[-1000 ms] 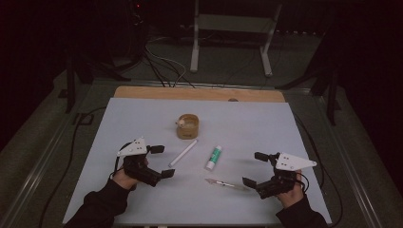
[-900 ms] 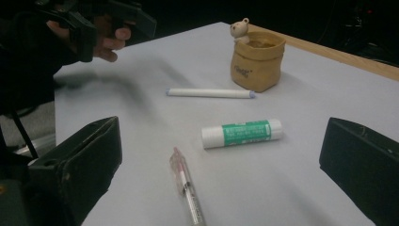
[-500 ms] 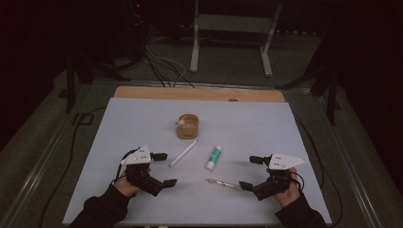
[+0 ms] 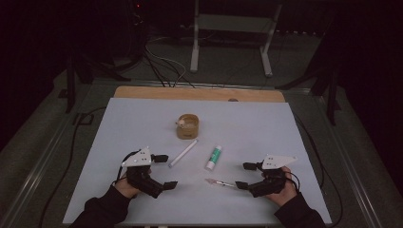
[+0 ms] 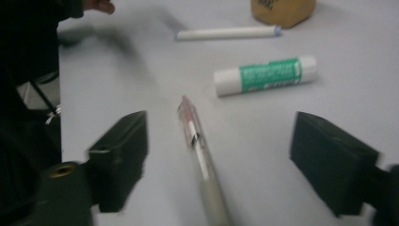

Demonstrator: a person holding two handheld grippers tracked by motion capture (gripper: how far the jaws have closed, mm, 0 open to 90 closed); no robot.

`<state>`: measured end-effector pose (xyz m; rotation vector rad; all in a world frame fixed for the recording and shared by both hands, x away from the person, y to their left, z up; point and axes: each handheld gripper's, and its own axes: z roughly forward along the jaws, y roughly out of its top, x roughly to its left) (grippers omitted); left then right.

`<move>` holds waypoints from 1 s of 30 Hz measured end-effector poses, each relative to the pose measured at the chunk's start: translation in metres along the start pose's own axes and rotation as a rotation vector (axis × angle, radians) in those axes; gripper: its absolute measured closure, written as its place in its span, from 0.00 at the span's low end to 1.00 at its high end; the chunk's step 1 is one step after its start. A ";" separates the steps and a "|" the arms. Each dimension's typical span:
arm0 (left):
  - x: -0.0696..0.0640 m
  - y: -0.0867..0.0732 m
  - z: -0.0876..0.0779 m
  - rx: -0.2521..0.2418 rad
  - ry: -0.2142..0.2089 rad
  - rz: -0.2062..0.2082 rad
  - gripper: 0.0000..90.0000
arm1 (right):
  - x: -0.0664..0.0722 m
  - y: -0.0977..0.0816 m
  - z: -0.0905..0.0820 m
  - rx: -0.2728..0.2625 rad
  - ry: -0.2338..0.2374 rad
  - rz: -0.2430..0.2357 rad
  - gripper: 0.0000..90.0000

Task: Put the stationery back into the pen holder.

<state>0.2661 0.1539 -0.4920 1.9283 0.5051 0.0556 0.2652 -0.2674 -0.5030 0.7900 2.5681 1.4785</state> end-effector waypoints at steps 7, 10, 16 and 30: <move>0.001 -0.001 0.000 0.001 -0.008 -0.003 0.00 | 0.001 -0.006 0.003 0.060 0.019 -0.025 0.34; 0.002 -0.002 0.000 -0.001 -0.007 -0.007 0.00 | 0.002 -0.009 0.006 0.096 0.029 -0.051 0.43; 0.002 -0.002 0.000 -0.001 -0.009 -0.008 0.00 | 0.002 -0.014 0.013 0.171 0.037 -0.091 0.60; 0.002 -0.002 0.001 0.004 -0.018 -0.004 0.00 | 0.002 -0.016 0.023 0.306 -0.012 -0.179 0.83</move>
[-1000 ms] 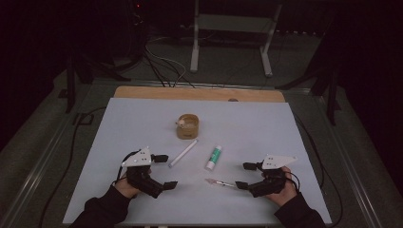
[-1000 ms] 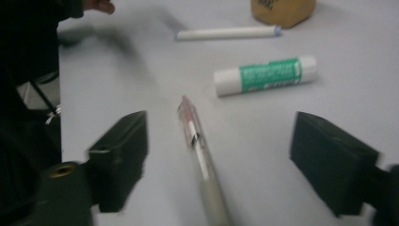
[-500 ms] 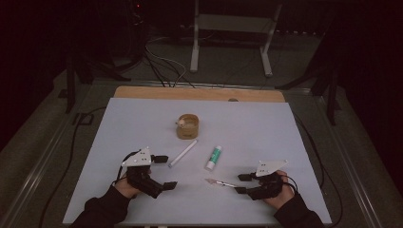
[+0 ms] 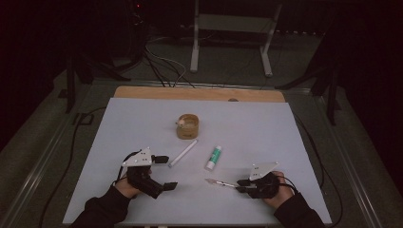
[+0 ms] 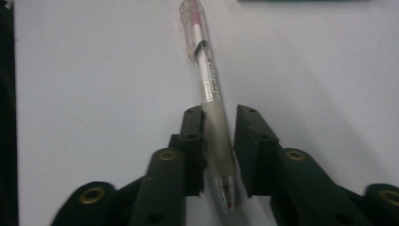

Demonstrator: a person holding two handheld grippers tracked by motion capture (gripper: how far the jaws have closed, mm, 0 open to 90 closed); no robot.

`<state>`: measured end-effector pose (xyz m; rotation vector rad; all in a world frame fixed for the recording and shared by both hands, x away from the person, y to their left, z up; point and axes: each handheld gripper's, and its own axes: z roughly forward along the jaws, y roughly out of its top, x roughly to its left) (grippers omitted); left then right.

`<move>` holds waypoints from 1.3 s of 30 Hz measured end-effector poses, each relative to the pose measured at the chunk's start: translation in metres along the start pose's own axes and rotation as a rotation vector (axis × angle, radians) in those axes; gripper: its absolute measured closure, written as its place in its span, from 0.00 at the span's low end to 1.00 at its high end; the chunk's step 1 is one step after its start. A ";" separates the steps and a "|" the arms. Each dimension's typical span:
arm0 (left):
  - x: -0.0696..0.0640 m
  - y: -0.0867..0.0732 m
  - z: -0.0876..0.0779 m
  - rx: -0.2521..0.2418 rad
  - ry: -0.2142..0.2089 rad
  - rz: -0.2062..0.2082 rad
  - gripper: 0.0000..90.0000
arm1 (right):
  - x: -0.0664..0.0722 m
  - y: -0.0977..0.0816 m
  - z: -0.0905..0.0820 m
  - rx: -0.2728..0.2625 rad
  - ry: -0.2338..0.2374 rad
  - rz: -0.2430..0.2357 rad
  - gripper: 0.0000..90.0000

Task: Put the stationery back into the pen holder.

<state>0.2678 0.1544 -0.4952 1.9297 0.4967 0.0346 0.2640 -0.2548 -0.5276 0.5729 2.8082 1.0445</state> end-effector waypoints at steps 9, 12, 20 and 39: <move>0.000 0.000 0.002 0.013 0.001 0.003 0.00 | -0.004 0.000 -0.001 -0.008 0.036 0.014 0.90; -0.001 0.000 0.003 0.027 -0.005 0.013 0.00 | -0.002 0.001 -0.003 -0.023 0.058 0.007 0.90; -0.005 0.004 0.005 0.047 -0.004 0.055 0.00 | 0.001 0.010 -0.007 -0.061 0.107 0.037 0.90; -0.023 0.032 0.022 0.104 0.011 0.201 0.01 | 0.002 0.033 -0.011 -0.093 0.142 0.099 0.90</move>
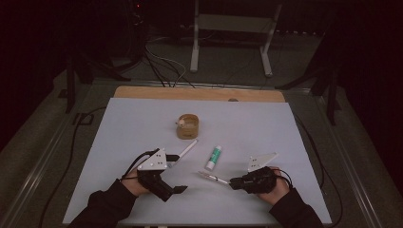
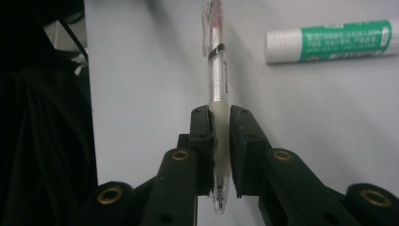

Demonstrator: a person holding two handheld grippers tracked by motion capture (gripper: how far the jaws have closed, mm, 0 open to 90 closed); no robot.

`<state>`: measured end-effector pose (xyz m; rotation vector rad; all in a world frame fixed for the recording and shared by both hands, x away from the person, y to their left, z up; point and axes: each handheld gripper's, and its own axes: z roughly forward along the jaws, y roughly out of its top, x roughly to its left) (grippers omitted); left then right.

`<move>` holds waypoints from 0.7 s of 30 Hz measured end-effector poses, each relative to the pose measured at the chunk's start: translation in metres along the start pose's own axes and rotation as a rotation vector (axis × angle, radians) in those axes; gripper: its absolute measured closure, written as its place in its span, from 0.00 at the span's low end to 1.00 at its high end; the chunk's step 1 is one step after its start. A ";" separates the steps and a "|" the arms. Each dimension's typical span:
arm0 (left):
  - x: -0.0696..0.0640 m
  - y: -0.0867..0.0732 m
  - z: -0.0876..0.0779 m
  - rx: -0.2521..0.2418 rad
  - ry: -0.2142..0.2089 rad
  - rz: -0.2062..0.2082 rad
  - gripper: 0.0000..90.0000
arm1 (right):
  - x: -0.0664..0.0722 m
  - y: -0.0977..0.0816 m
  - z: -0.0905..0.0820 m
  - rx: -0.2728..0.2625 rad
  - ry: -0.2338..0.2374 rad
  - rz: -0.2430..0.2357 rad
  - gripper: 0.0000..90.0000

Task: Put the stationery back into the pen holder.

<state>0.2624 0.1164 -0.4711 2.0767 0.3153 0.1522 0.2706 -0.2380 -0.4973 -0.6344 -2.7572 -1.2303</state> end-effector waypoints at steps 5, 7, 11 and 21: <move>-0.005 0.009 0.005 0.006 0.004 0.042 0.01 | 0.001 0.007 0.001 0.003 0.002 0.013 0.90; -0.006 0.013 0.005 0.007 0.009 0.061 0.01 | 0.001 0.008 0.001 0.000 0.007 0.019 0.90; -0.010 0.021 0.006 0.012 0.028 0.104 0.01 | 0.001 0.012 0.002 0.000 0.007 0.025 0.90; -0.017 0.035 0.013 0.045 0.051 0.170 0.01 | 0.003 0.025 0.005 0.007 0.016 0.030 0.90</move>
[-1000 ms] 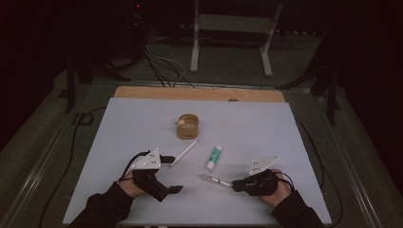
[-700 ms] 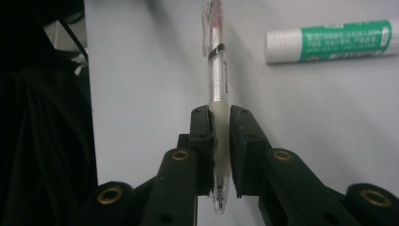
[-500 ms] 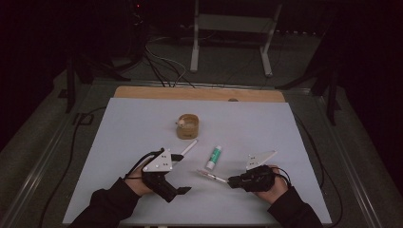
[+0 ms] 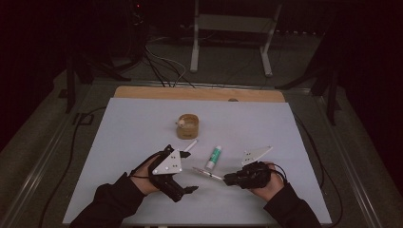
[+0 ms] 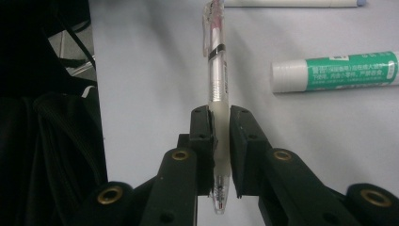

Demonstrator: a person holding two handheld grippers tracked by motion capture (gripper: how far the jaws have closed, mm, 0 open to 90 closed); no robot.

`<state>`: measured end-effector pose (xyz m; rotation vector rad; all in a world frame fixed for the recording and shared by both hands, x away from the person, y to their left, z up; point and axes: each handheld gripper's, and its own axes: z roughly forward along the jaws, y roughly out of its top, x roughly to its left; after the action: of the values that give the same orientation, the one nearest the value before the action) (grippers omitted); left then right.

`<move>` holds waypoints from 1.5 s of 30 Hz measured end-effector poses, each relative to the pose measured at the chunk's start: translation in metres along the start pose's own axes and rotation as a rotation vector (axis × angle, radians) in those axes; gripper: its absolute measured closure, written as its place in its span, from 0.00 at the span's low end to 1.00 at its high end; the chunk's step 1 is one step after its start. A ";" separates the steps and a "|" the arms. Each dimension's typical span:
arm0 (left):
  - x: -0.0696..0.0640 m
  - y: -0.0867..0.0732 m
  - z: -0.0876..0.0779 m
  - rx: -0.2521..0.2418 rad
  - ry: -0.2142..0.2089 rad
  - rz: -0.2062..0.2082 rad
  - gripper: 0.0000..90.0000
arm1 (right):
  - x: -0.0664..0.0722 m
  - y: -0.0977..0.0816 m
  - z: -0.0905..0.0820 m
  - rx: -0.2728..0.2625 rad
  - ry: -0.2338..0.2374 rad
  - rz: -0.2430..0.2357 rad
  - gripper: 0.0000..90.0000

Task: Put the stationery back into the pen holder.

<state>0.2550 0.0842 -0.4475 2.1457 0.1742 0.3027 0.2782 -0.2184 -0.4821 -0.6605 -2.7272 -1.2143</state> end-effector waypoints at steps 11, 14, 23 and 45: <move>-0.011 0.010 0.010 0.066 0.033 0.111 0.01 | 0.001 0.007 0.004 0.009 0.000 0.013 0.90; -0.014 0.011 0.013 0.090 0.045 0.131 0.02 | 0.001 0.009 0.004 0.013 -0.002 0.016 0.90; -0.026 0.008 0.020 0.153 0.122 0.244 0.10 | 0.002 0.014 0.005 0.025 0.001 0.019 0.90; -0.052 -0.003 0.047 0.302 0.335 0.582 0.50 | 0.005 0.025 0.010 0.055 -0.006 0.049 0.90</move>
<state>0.2181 0.0360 -0.4833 2.3961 -0.2389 1.0298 0.2854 -0.1949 -0.4708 -0.7209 -2.7212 -1.1244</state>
